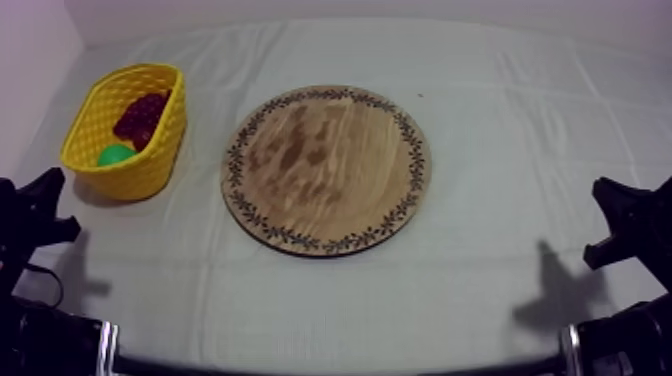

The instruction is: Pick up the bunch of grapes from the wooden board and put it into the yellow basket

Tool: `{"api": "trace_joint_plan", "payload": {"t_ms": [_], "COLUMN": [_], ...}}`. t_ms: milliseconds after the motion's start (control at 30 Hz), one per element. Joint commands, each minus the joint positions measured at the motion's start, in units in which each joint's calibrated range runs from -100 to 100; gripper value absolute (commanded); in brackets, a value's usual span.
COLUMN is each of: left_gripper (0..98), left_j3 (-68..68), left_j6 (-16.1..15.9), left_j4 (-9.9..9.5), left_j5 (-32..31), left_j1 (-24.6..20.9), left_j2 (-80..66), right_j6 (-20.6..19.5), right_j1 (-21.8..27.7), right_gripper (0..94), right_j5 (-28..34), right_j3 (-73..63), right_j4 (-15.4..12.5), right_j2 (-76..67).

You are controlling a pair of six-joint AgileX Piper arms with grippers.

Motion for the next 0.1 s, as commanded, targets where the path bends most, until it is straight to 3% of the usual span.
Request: {"api": "trace_joint_plan", "payload": {"t_ms": [0,67], "left_gripper": [0.0,0.0], "left_j3": [0.0,0.0], "left_j6": [-0.1,-0.2], "left_j4": [-0.03,-0.04], "left_j5": [0.0,0.0], "left_j1": [-0.1,-0.3], "left_j2": [0.0,0.0], "right_j6": [0.0,0.0], "right_j1": [0.0,0.0], "right_gripper": [0.4,0.4], "right_j5": [0.0,0.0], "right_j3": [0.0,0.0], "right_j4": [0.0,0.0], "right_j2": [0.0,0.0]}}
